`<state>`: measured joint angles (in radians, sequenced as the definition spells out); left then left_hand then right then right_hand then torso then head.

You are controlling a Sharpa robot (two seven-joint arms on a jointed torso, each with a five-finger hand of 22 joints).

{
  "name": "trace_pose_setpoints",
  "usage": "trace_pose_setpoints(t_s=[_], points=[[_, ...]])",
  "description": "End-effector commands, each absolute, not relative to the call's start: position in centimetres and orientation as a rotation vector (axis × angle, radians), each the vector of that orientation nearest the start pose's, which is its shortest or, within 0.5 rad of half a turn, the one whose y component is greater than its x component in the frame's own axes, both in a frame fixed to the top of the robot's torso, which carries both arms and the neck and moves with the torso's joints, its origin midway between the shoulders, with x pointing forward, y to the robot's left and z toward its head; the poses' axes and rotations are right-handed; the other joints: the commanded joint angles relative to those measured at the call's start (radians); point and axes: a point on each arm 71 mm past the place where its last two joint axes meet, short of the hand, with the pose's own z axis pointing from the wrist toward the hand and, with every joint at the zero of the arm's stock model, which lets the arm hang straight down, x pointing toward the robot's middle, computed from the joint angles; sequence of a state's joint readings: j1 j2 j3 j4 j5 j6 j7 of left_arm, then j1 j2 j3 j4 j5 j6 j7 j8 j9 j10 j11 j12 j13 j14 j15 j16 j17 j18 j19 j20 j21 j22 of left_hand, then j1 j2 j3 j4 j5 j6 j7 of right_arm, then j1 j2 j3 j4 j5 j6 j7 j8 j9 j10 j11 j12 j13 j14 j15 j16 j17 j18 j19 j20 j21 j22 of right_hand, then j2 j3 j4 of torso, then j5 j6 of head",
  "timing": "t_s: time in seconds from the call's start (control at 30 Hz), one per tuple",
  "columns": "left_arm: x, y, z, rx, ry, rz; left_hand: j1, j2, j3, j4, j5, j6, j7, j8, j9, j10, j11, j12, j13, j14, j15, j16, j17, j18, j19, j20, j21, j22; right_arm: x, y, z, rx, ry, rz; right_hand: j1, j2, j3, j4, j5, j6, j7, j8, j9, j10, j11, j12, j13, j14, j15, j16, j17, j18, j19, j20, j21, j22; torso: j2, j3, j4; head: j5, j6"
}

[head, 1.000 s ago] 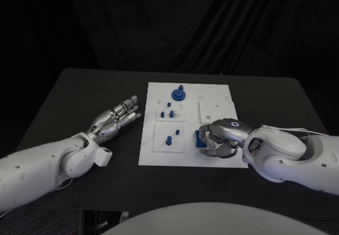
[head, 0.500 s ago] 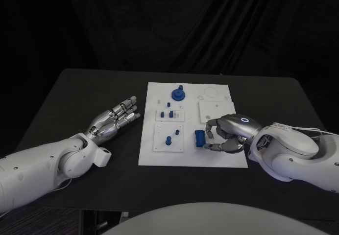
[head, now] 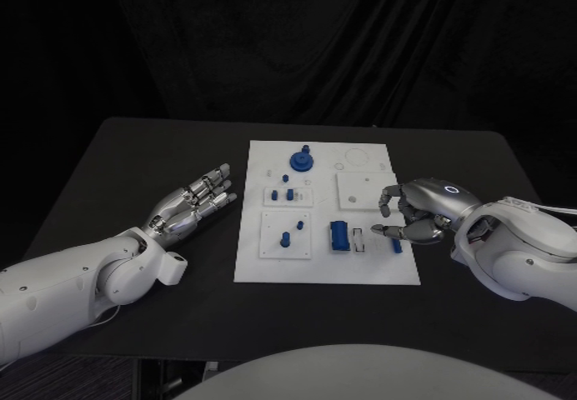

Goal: Assemble the parts on the task board

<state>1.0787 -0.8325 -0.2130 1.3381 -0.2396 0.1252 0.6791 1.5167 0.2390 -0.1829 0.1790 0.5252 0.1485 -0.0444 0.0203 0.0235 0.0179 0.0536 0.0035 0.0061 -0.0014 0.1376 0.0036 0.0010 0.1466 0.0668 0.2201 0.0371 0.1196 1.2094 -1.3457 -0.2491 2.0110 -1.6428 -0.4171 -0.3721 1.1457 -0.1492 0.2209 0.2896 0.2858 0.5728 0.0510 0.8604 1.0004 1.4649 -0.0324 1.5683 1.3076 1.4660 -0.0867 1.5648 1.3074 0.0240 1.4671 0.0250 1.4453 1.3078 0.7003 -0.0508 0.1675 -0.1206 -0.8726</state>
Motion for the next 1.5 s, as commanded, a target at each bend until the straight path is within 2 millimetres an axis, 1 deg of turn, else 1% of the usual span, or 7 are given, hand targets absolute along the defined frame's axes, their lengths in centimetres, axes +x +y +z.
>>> trace_pose_setpoints(t_s=[0.03, 0.27, 0.6, 0.9, 1.0, 1.23, 1.5], points=[[44.8, 23.6, -28.3, -0.815, 1.629, -1.822, -0.003, 0.007, 0.001, -0.004, 0.005, 0.001, 0.005, 0.006, 0.001, 0.001, 0.005, 0.005, 0.001, 0.001, 0.006, -0.004, -0.001, 0.013, 0.000, 0.009, 0.003, 0.001, 34.8, -30.5, -20.6, -0.056, 1.839, 0.183, -0.035, 0.002, -0.001, 0.005, 0.004, 0.029, 0.002, -0.039, -0.044, 0.106, 0.006, 0.003, 0.263, 0.105, 0.000, 0.006, 0.263, 0.005, 0.049, 0.002, 0.009, 0.225, -0.001, -0.0016, 0.0016, -0.004, 0.000], [44.8, 23.5, -28.3, -0.814, 1.630, -1.824, -0.003, 0.007, 0.001, -0.004, 0.005, 0.001, 0.005, 0.006, 0.001, 0.001, 0.005, 0.005, 0.001, 0.001, 0.006, -0.004, -0.001, 0.013, 0.000, 0.009, 0.003, 0.001, 34.8, -31.6, -20.9, -0.029, 1.875, 0.063, -0.061, 0.015, 0.012, 0.002, 0.003, 0.090, 0.002, -0.094, -0.102, 0.106, 0.010, 0.003, 0.263, 0.105, 0.005, 0.006, 0.263, 0.004, 0.052, 0.005, 0.016, 0.227, 0.000, 0.0004, 0.0010, -0.013, 0.000], [44.8, 23.5, -28.3, -0.814, 1.630, -1.826, -0.003, 0.007, 0.001, -0.006, 0.007, 0.001, 0.005, 0.006, 0.001, 0.002, 0.006, 0.005, 0.001, 0.001, 0.006, -0.004, -0.001, 0.013, 0.001, 0.009, 0.003, 0.000, 35.1, -31.5, -21.6, -0.027, 1.901, 0.021, -0.064, 0.021, 0.019, 0.002, 0.002, 0.122, 0.001, -0.119, -0.129, 0.106, 0.013, 0.003, 0.263, 0.105, 0.008, 0.006, 0.263, 0.001, 0.058, 0.007, 0.028, 0.231, -0.001, 0.0018, -0.0023, -0.014, 0.000], [44.9, 23.5, -28.4, -0.814, 1.633, -1.827, -0.003, 0.007, 0.001, -0.006, 0.007, 0.001, 0.005, 0.006, 0.001, 0.002, 0.006, 0.005, 0.001, 0.001, 0.006, -0.004, -0.001, 0.013, 0.001, 0.009, 0.003, 0.000, 35.1, -31.4, -22.5, -0.033, 1.938, -0.013, -0.097, 0.025, 0.018, 0.003, 0.002, 0.189, -0.002, -0.159, -0.166, 0.106, 0.014, 0.003, 0.263, 0.105, 0.009, 0.006, 0.263, -0.001, 0.061, 0.009, 0.034, 0.232, 0.001, 0.0018, 0.0016, -0.021, 0.000], [44.9, 23.5, -28.4, -0.814, 1.634, -1.828, -0.003, 0.007, 0.001, -0.006, 0.007, 0.001, 0.005, 0.006, 0.001, 0.002, 0.006, 0.005, 0.001, 0.001, 0.006, -0.004, -0.001, 0.013, 0.001, 0.009, 0.003, 0.000, 35.2, -31.2, -22.8, -0.041, 1.952, -0.023, -0.101, 0.025, 0.018, 0.002, 0.002, 0.203, -0.004, -0.165, -0.171, 0.106, 0.012, 0.003, 0.263, 0.105, 0.008, 0.006, 0.263, -0.001, 0.061, 0.008, 0.035, 0.232, 0.001, 0.0012, 0.0029, -0.022, 0.000], [44.9, 23.5, -28.4, -0.815, 1.635, -1.828, -0.004, 0.008, 0.003, -0.008, 0.008, 0.000, 0.005, 0.005, 0.001, 0.001, 0.007, 0.005, 0.001, 0.001, 0.006, -0.004, -0.001, 0.012, 0.001, 0.009, 0.003, 0.000, 35.2, -31.0, -23.3, -0.053, 1.970, -0.025, -0.080, 0.027, 0.029, -0.005, 0.002, 0.222, -0.006, -0.181, -0.180, 0.106, 0.010, 0.003, 0.263, 0.105, 0.005, 0.006, 0.263, 0.000, 0.060, 0.006, 0.034, 0.232, 0.001, 0.0007, -0.0003, -0.018, 0.000], [44.9, 23.5, -28.4, -0.815, 1.637, -1.829, -0.004, 0.008, 0.003, -0.008, 0.008, 0.000, 0.005, 0.005, 0.001, 0.001, 0.007, 0.005, 0.001, 0.001, 0.007, -0.004, -0.001, 0.012, 0.001, 0.009, 0.003, 0.000, 35.2, -30.6, -23.8, -0.066, 1.984, -0.020, -0.048, 0.031, 0.043, -0.014, 0.000, 0.226, -0.005, -0.204, -0.190, 0.106, 0.010, 0.003, 0.263, 0.105, 0.005, 0.006, 0.263, 0.000, 0.059, 0.005, 0.032, 0.231, 0.001, 0.0008, 0.0013, -0.017, 0.000]])
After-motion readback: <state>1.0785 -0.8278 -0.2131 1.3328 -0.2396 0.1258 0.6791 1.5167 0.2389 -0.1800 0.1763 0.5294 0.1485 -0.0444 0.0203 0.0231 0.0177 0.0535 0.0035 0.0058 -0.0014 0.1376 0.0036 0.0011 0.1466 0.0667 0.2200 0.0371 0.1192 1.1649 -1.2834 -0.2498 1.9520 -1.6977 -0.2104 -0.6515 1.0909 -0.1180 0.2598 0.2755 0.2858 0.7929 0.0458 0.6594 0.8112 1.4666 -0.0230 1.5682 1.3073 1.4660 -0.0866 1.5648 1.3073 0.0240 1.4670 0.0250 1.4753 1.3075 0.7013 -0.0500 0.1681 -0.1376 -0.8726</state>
